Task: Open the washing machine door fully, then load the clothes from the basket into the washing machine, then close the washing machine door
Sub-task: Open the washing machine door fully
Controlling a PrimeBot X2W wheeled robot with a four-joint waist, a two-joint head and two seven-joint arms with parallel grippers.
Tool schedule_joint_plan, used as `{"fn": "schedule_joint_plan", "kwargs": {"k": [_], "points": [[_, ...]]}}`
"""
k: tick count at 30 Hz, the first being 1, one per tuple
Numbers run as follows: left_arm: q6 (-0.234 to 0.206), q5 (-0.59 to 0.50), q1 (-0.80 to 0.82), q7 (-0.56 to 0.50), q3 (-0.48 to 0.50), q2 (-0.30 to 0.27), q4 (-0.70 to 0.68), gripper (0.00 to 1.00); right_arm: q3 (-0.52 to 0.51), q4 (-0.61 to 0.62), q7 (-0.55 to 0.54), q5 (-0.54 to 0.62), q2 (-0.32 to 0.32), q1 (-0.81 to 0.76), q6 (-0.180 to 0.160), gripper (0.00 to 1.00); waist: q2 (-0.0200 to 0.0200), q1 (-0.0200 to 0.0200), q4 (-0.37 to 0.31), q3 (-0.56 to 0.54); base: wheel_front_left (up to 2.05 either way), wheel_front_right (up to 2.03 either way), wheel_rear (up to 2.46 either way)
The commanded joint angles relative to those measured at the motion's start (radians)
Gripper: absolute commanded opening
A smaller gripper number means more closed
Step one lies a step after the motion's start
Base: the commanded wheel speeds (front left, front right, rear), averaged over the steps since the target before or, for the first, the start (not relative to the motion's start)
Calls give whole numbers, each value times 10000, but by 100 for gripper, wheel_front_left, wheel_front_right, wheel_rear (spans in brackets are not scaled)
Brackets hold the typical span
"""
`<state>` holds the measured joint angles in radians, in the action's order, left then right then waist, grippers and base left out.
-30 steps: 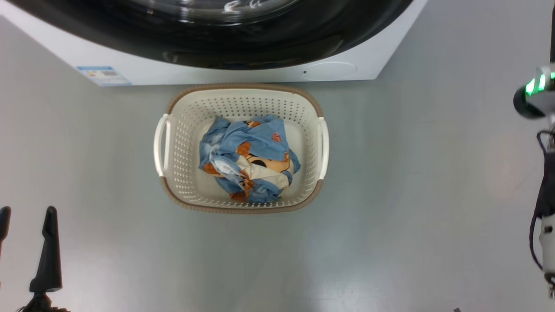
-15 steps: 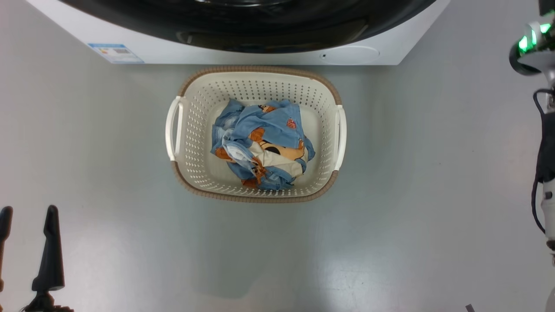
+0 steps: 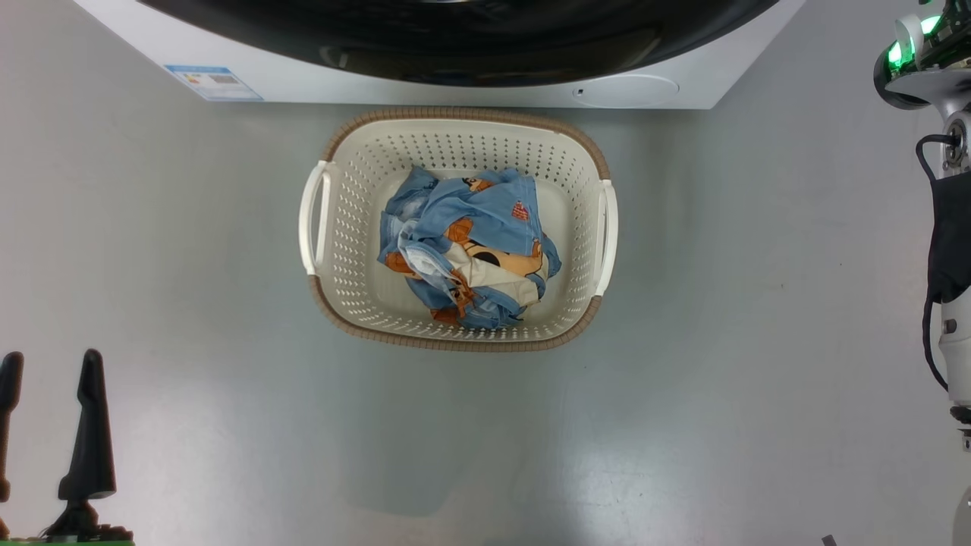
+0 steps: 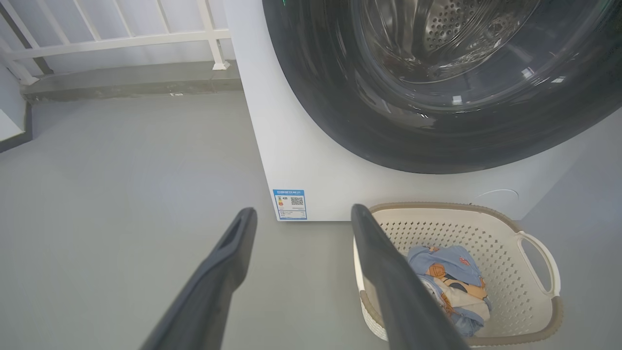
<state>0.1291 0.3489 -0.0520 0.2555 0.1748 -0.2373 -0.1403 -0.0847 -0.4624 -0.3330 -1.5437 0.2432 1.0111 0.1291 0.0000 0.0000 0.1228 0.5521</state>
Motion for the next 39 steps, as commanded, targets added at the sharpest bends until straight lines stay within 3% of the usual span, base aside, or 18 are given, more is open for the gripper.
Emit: {"fn": "schedule_joint_plan", "kwargs": {"k": [1,39], "points": [[16,25,93,63,409,-230,-138,100,163,216,-75,31,-42,117,16,0,0,0,1,-56,0,0,0],[16,34,44,63,317,-142,-110,100,1352,-110,-352,100,-79,652,16,0,0,0,153,-39,0,0,0]]}}
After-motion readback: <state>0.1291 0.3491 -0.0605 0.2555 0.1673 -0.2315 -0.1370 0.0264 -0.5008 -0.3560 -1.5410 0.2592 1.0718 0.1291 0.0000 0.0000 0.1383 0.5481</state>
